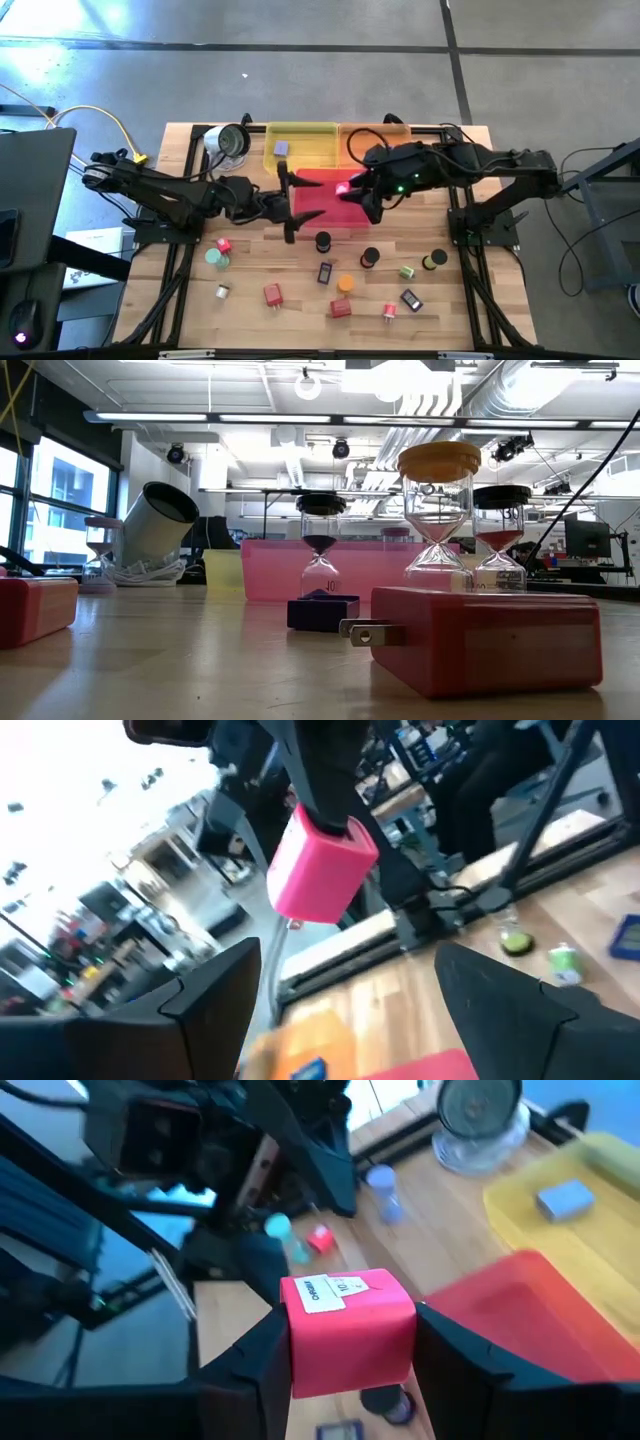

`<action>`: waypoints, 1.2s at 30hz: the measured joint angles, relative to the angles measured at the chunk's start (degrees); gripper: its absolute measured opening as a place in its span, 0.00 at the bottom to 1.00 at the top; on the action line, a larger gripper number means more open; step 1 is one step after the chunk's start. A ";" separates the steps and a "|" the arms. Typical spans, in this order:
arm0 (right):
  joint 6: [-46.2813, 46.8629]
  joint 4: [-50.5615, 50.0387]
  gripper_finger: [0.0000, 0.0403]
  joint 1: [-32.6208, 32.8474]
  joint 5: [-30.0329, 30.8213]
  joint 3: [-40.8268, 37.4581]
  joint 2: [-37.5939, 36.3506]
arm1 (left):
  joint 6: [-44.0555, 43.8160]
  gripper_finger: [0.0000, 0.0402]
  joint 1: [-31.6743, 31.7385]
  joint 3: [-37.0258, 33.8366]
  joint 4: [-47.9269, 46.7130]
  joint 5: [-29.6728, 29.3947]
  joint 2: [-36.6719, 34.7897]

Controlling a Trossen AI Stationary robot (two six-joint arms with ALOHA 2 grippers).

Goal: Pick & Place Office items
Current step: Put the right pink charger adapter into the yellow bin

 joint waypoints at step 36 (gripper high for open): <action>7.37 7.37 0.41 -1.13 0.02 0.00 0.00 | 10.40 0.53 2.75 0.00 27.87 0.94 9.09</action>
